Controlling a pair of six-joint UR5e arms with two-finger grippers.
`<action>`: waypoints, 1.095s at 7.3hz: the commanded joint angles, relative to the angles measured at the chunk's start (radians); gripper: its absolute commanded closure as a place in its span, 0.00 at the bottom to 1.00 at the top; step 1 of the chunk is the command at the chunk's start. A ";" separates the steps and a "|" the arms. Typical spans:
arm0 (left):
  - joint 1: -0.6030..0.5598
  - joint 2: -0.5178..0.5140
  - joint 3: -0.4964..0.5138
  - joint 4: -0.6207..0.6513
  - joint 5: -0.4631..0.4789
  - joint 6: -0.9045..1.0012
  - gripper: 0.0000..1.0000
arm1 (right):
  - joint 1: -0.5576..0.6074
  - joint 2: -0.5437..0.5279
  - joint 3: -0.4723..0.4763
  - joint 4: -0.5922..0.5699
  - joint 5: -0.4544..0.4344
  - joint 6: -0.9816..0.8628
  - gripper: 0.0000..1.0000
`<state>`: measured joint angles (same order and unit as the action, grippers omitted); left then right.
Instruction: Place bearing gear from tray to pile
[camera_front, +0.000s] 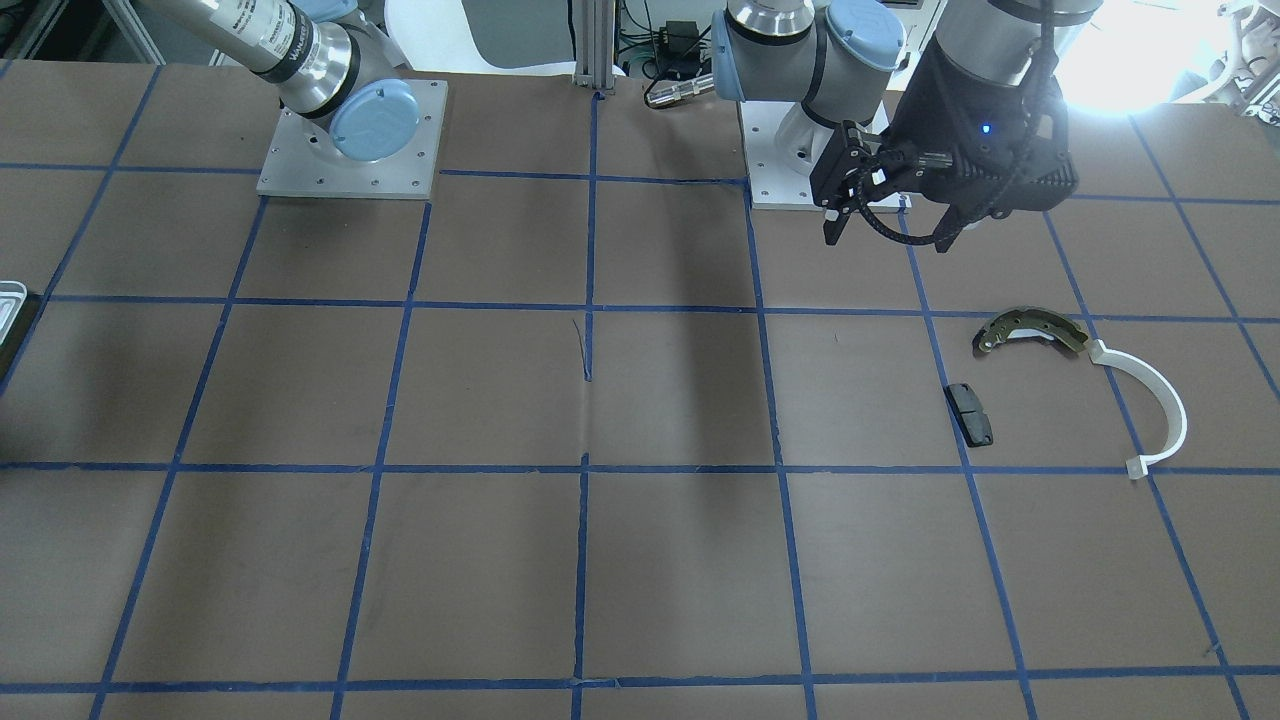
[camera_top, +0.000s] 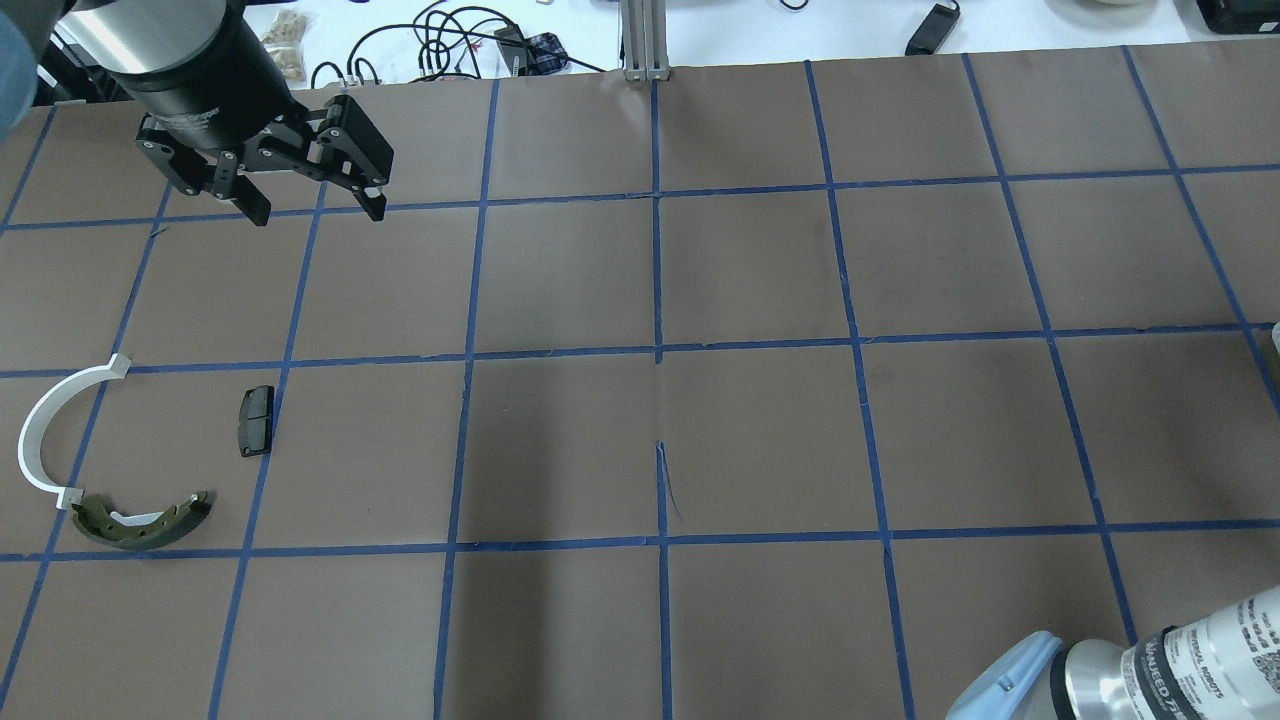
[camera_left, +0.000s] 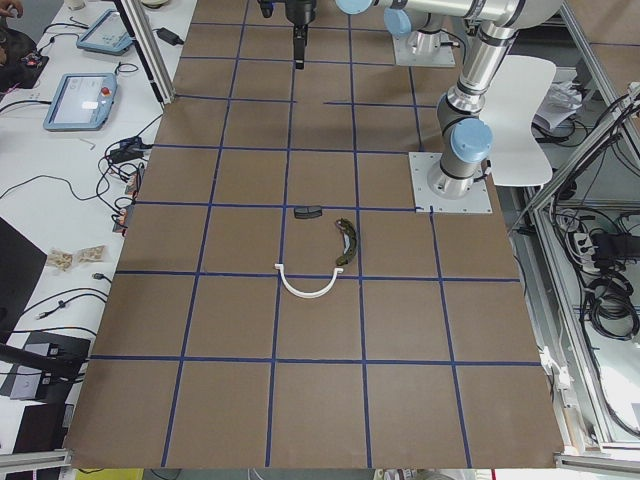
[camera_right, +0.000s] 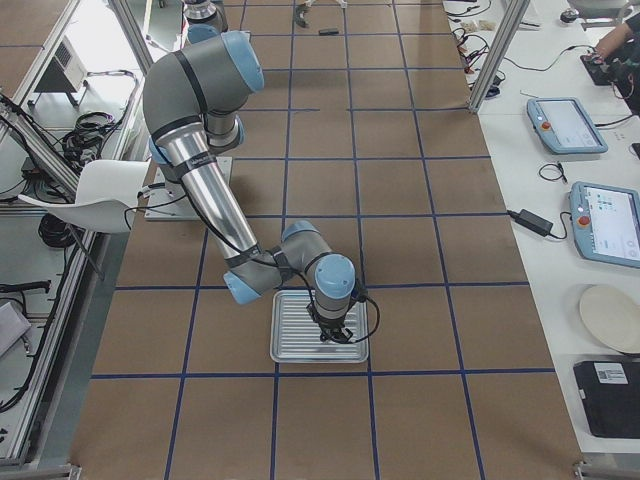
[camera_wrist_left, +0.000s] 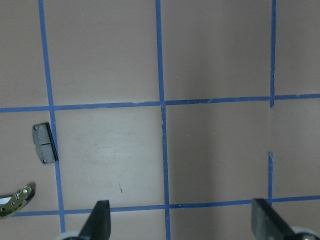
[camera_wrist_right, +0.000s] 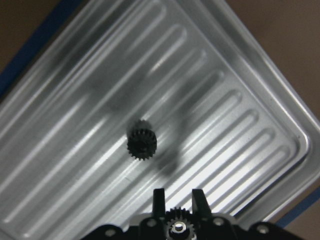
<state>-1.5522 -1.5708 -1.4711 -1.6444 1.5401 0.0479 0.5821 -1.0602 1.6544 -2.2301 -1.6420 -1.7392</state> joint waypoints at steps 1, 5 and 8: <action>0.001 -0.002 0.000 0.000 0.000 0.001 0.00 | 0.142 -0.174 0.036 0.235 0.001 0.361 0.95; 0.001 0.000 0.000 0.000 0.002 0.003 0.00 | 0.739 -0.323 0.157 0.294 0.002 1.323 0.94; 0.001 0.000 0.000 0.000 0.002 0.003 0.00 | 1.058 -0.249 0.153 0.142 0.077 1.876 0.90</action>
<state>-1.5509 -1.5709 -1.4711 -1.6444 1.5416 0.0506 1.5124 -1.3447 1.8089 -2.0055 -1.5883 -0.0717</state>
